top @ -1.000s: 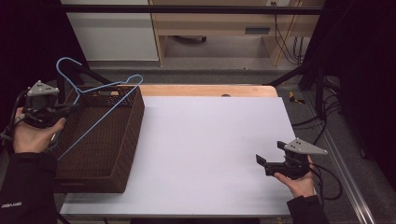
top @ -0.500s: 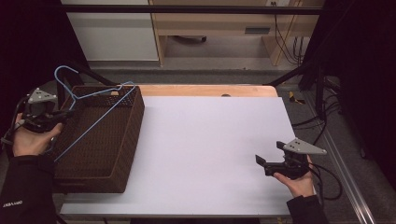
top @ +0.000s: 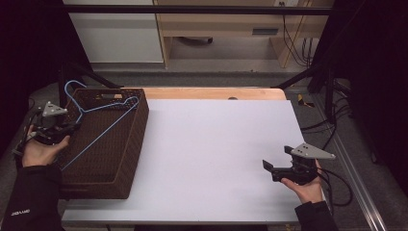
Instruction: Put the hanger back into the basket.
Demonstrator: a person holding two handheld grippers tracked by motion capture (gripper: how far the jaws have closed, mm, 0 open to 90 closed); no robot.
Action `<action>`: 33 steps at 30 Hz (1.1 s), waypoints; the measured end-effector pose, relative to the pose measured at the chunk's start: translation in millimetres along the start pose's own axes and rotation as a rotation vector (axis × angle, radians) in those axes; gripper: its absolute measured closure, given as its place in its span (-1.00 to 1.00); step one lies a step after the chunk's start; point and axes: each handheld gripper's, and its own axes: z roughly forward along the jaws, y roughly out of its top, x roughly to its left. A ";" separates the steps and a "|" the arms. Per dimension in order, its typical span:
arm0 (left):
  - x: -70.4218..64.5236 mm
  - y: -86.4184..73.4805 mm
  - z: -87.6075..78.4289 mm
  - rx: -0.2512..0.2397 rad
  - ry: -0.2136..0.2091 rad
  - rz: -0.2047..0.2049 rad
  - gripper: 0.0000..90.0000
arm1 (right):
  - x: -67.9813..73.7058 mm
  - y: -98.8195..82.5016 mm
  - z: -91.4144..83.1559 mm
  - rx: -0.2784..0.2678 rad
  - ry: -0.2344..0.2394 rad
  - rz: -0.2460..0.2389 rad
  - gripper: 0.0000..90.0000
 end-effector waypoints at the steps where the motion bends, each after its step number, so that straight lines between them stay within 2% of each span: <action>1: -0.1 -1.9 2.8 0.005 0.001 -0.007 0.93 | 0.1 0.0 0.0 0.000 0.000 0.002 -0.90; 7: -4.1 -13.9 20.3 0.032 -0.006 -0.016 0.93 | -0.2 -0.2 0.4 0.001 0.001 0.002 -0.90; 11: -10.0 -20.1 31.4 0.068 -0.016 -0.013 0.93 | -0.2 -0.6 1.3 0.006 0.002 -0.001 -0.90; 13: -11.8 -21.9 33.3 0.067 0.003 -0.010 0.92 | -0.2 -0.7 1.2 0.005 0.002 -0.001 -0.90; 16: -12.3 -23.7 35.7 0.097 -0.013 -0.022 0.88 | 0.0 -0.5 0.7 0.005 0.005 0.007 -0.90; 19: -11.0 -23.5 30.9 0.089 -0.018 -0.051 0.70 | 0.3 -0.5 0.7 0.004 0.005 0.008 -0.90; 21: -9.2 -22.0 23.3 0.060 -0.026 -0.072 0.64 | -0.1 -0.4 0.6 0.001 0.004 0.007 -0.90; 22: -9.0 -20.9 18.9 0.039 -0.016 -0.082 0.57 | -0.4 -0.4 0.4 0.002 0.002 0.005 -0.90; 25: -11.1 -16.1 3.5 -0.030 -0.040 -0.115 0.32 | -0.6 -0.1 -0.3 -0.003 0.004 0.008 -0.90; 28: -21.3 -11.0 -12.1 -0.092 -0.059 -0.106 0.08 | -1.1 -0.2 -0.9 -0.004 0.003 0.005 -0.90; 31: -32.4 -8.0 -25.6 -0.169 -0.108 -0.126 -0.09 | -0.4 -0.1 -1.1 -0.010 0.008 0.009 -0.90; 33: -39.4 -6.9 -33.1 -0.206 -0.129 -0.119 -0.18 | -0.8 0.0 -1.7 -0.011 0.007 0.005 -0.90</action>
